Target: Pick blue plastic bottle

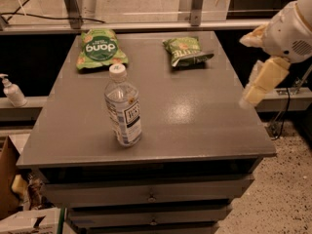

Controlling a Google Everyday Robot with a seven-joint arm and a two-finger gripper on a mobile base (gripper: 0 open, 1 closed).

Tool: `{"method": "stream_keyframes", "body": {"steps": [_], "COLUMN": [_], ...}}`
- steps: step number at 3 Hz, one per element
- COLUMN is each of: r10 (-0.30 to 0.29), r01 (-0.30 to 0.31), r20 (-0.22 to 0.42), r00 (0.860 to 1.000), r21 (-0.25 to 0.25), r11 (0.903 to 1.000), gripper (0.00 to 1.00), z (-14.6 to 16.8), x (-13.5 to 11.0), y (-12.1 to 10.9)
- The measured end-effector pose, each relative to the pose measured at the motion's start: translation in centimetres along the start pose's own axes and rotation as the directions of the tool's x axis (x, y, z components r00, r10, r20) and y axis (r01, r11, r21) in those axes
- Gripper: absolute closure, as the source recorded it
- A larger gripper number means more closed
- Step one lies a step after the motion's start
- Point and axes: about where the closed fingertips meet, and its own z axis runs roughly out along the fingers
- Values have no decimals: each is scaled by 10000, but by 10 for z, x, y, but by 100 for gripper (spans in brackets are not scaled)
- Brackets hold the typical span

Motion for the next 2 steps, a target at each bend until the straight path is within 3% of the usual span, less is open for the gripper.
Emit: {"method": "stream_keyframes", "body": {"steps": [1, 2], "r10": [259, 513], "r01": [-163, -210], "r20": [1605, 2787], "r00": [9867, 9590], "r21": [-609, -1103], "r11": [9980, 9937], "gripper": [0, 0], "z": [30, 45], "x": [-22, -44], "y": [-8, 9]}}
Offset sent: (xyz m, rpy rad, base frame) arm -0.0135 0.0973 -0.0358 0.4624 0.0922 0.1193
